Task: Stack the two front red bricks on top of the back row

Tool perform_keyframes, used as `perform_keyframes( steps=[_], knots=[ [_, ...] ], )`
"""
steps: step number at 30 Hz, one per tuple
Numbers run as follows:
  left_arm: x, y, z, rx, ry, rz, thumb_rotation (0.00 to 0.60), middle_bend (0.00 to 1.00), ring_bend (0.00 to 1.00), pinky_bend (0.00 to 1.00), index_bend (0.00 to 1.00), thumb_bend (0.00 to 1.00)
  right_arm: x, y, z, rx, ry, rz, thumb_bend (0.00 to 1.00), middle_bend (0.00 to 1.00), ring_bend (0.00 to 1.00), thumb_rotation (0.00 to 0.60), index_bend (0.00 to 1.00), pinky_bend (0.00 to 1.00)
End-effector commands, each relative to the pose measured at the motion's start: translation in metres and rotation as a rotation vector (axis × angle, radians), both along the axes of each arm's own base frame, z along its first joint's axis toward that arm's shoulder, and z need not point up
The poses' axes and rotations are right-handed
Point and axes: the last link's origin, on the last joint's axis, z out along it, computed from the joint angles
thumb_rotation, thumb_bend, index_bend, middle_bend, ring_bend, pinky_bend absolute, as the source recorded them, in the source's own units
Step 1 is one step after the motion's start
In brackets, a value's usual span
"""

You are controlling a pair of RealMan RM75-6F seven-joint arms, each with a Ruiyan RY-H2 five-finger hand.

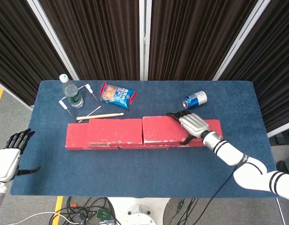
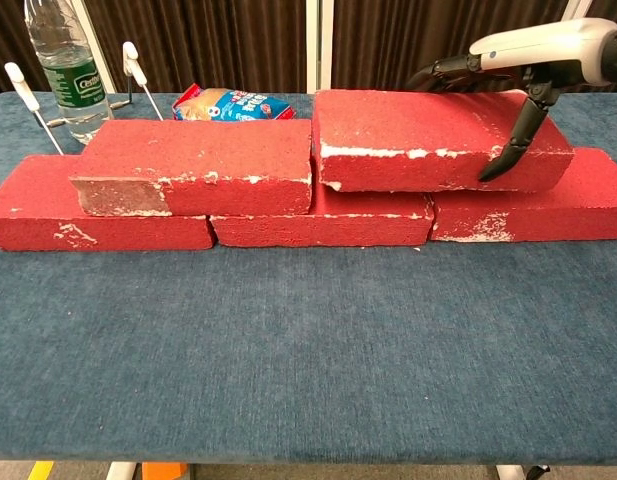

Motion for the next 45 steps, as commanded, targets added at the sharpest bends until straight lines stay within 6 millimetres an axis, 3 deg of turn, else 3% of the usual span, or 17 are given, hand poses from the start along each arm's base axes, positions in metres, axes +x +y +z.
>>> perform_keyframes(
  steps=[1, 18, 45],
  knots=[
    [0.000, 0.000, -0.001, -0.006, -0.002, -0.002, 0.600, 0.00, 0.00, 0.00, 0.01, 0.05, 0.001, -0.001, 0.000, 0.005, 0.011, 0.009, 0.09, 0.29, 0.11, 0.600, 0.00, 0.10],
    [0.000, 0.001, -0.007, -0.029, -0.013, -0.004, 0.600, 0.00, 0.00, 0.00, 0.01, 0.05, -0.005, -0.004, -0.006, 0.009, 0.030, -0.021, 0.10, 0.28, 0.11, 0.600, 0.00, 0.10],
    [-0.006, 0.000, -0.007, -0.039, -0.029, 0.013, 0.600, 0.00, 0.00, 0.00, 0.01, 0.05, 0.001, -0.007, -0.017, 0.034, 0.051, -0.029, 0.10, 0.28, 0.11, 0.600, 0.00, 0.10]
  ],
)
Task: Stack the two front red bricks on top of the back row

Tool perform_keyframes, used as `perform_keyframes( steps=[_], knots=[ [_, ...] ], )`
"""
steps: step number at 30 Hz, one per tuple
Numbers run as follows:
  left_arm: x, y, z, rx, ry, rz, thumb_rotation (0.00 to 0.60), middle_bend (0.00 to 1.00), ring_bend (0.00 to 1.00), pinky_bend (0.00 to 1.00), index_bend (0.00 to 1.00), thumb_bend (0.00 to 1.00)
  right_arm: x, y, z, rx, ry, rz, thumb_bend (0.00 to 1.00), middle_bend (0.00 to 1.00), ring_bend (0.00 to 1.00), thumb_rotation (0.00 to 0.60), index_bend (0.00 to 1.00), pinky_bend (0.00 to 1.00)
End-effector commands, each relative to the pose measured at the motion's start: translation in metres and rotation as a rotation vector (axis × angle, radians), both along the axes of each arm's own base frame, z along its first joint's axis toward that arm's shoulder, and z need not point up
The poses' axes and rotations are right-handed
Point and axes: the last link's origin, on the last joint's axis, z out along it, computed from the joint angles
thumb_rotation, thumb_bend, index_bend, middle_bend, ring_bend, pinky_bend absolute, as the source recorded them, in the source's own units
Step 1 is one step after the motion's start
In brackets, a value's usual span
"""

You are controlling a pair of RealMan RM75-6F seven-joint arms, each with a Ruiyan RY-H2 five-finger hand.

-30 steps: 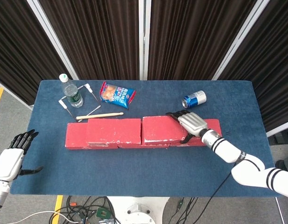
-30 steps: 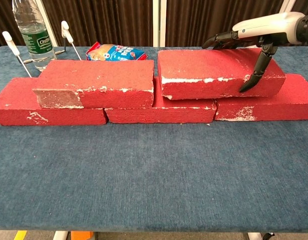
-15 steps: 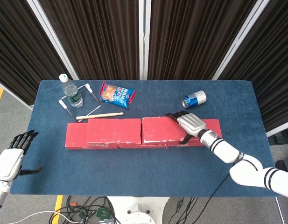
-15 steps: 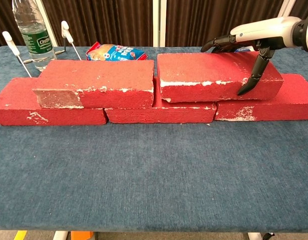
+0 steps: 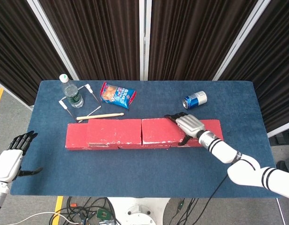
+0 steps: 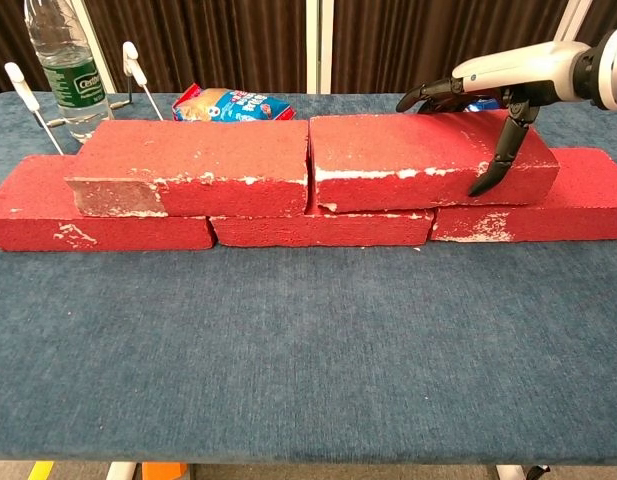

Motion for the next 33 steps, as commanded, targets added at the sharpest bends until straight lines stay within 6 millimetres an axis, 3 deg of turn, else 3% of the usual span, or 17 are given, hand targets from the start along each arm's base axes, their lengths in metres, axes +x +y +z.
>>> perform_keyframes(
  steps=[1, 25, 33],
  knots=[
    [-0.0005, 0.0002, 0.0000, 0.000, -0.002, 0.002, 0.600, 0.00, 0.00, 0.00, 0.01, 0.05, 0.0004, -0.0007, -0.0007, 0.001, 0.001, -0.001, 0.10, 0.28, 0.11, 0.600, 0.00, 0.10],
    [-0.0078, -0.0006, -0.0002, -0.014, -0.022, 0.022, 0.600, 0.00, 0.00, 0.00, 0.01, 0.05, 0.0080, -0.0035, -0.0084, 0.010, 0.013, 0.000, 0.09, 0.28, 0.11, 0.600, 0.00, 0.10],
    [-0.0094, -0.0012, -0.0002, -0.017, -0.028, 0.027, 0.600, 0.00, 0.00, 0.00, 0.01, 0.05, 0.0088, -0.0040, -0.0069, 0.004, 0.020, 0.002, 0.02, 0.21, 0.06, 0.600, 0.00, 0.10]
  ],
)
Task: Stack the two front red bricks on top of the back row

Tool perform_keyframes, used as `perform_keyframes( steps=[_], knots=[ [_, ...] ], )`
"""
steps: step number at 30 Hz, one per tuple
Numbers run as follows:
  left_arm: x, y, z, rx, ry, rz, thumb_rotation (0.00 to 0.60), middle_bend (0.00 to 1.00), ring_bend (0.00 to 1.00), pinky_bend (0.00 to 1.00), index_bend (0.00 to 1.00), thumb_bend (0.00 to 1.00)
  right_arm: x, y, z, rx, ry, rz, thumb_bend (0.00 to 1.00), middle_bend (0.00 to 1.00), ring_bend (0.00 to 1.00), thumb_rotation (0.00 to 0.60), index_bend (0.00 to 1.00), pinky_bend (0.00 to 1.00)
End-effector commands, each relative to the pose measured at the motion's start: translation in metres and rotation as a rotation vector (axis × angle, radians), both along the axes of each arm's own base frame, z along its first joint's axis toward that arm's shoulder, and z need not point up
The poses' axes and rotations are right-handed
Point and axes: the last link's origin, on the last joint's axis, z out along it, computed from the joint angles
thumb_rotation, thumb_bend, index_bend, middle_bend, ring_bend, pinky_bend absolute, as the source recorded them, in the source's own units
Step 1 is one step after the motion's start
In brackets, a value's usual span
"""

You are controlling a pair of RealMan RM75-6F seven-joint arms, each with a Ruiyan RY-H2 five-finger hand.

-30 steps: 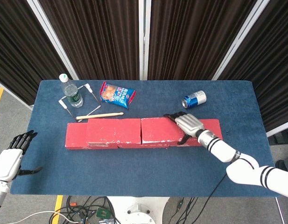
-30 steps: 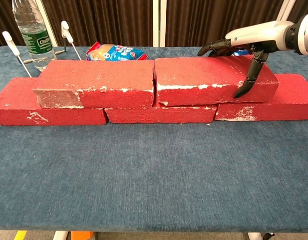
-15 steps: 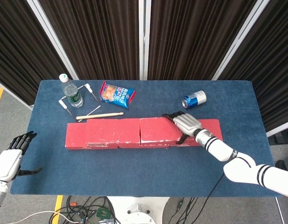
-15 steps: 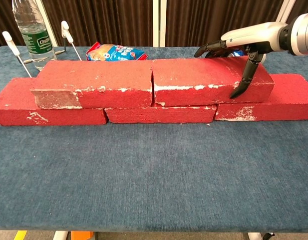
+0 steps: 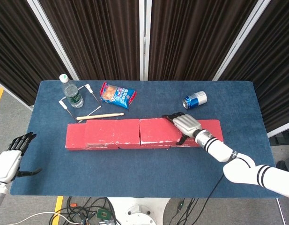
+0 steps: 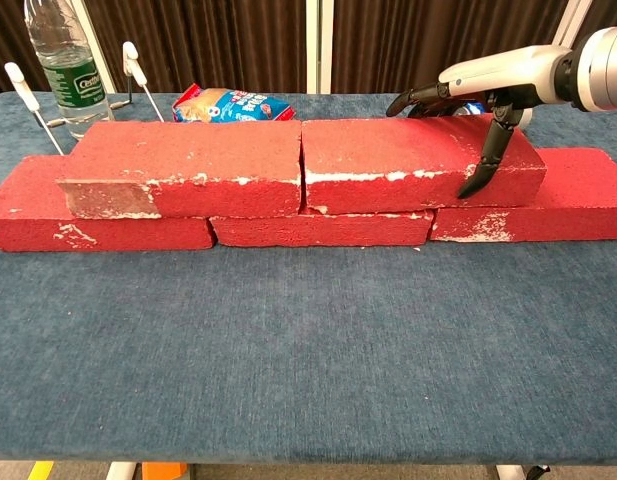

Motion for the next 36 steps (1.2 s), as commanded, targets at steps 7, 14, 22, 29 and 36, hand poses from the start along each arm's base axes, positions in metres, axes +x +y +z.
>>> perform_keyframes(
  steps=[7, 14, 22, 29, 36],
  knots=[
    [-0.0011, 0.0005, -0.0012, -0.006, -0.004, 0.005, 0.600, 0.00, 0.00, 0.00, 0.01, 0.05, -0.0010, 0.0006, 0.0017, -0.013, 0.001, -0.005, 0.00, 0.07, 0.00, 0.600, 0.00, 0.07],
    [-0.0014, 0.0003, -0.0006, -0.006, -0.008, 0.007, 0.600, 0.00, 0.00, 0.00, 0.01, 0.05, -0.0005, 0.0020, 0.0003, -0.005, -0.009, -0.019, 0.00, 0.00, 0.00, 0.600, 0.00, 0.01],
    [-0.0025, -0.0001, -0.0009, -0.008, -0.011, 0.010, 0.600, 0.00, 0.00, 0.00, 0.01, 0.05, 0.0008, 0.0023, 0.0000, -0.007, -0.014, -0.013, 0.00, 0.01, 0.00, 0.600, 0.00, 0.01],
    [-0.0032, 0.0002, -0.0012, -0.010, -0.012, 0.012, 0.600, 0.00, 0.00, 0.00, 0.01, 0.05, 0.0020, 0.0023, -0.0028, -0.004, -0.016, -0.009, 0.00, 0.08, 0.00, 0.600, 0.00, 0.01],
    [-0.0036, 0.0005, -0.0013, -0.013, -0.013, 0.013, 0.600, 0.00, 0.00, 0.00, 0.01, 0.05, 0.0039, 0.0021, -0.0035, -0.018, -0.029, -0.001, 0.00, 0.13, 0.00, 0.600, 0.00, 0.01]
  ],
)
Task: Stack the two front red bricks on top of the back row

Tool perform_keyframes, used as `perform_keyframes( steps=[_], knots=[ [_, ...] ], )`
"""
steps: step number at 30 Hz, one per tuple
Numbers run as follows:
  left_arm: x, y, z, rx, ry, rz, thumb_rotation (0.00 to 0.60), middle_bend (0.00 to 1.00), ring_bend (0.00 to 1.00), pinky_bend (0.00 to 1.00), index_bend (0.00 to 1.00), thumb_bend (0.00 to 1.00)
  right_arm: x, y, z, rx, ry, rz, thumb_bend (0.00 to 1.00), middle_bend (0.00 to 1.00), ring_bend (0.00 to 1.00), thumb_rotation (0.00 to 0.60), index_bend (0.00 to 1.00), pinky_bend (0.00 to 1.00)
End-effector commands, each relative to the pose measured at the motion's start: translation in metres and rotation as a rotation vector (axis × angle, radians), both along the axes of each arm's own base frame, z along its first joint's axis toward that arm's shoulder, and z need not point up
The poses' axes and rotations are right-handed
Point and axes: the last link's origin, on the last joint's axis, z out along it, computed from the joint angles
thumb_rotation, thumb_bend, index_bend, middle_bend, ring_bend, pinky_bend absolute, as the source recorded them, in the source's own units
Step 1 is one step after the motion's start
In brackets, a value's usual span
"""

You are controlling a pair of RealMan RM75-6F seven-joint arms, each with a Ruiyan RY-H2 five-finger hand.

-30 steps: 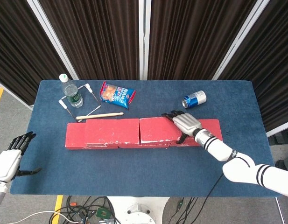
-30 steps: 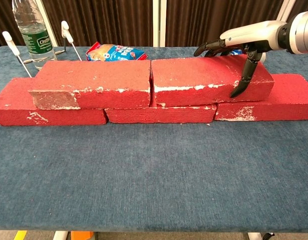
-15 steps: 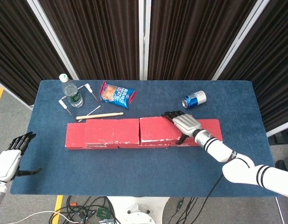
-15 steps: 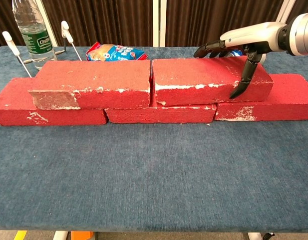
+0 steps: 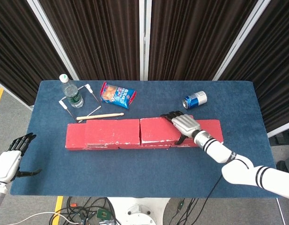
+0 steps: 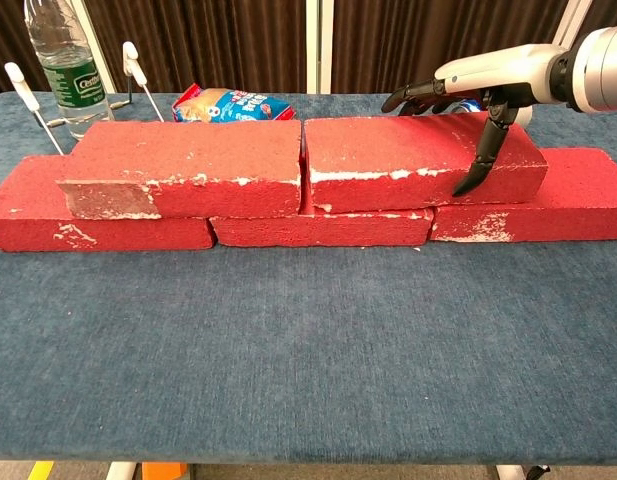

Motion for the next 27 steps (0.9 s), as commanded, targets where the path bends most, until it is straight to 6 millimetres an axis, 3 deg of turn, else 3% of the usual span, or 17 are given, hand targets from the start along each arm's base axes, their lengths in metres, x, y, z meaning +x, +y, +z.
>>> perform_keyframes(
  steps=[1, 11, 16, 27],
  knots=[
    [0.0001, 0.0003, 0.0000, 0.000, 0.000, -0.001, 0.600, 0.00, 0.00, 0.00, 0.01, 0.05, 0.0001, -0.0002, -0.0003, -0.006, -0.001, 0.004, 0.00, 0.14, 0.00, 0.600, 0.00, 0.01],
    [-0.0004, 0.0004, 0.0003, -0.003, -0.002, 0.002, 0.600, 0.00, 0.00, 0.00, 0.01, 0.05, 0.0002, 0.0002, -0.0012, -0.005, -0.004, -0.003, 0.01, 0.17, 0.00, 0.600, 0.00, 0.01],
    [0.0001, 0.0008, -0.0002, -0.009, -0.002, 0.000, 0.600, 0.00, 0.00, 0.00, 0.01, 0.05, 0.0015, 0.0008, -0.0014, 0.006, -0.012, -0.009, 0.08, 0.17, 0.00, 0.600, 0.00, 0.01],
    [0.0001, 0.0009, 0.0003, -0.012, 0.000, 0.000, 0.600, 0.00, 0.00, 0.00, 0.01, 0.05, 0.0020, 0.0013, -0.0036, 0.011, -0.021, -0.010, 0.08, 0.17, 0.00, 0.600, 0.00, 0.01]
  ],
)
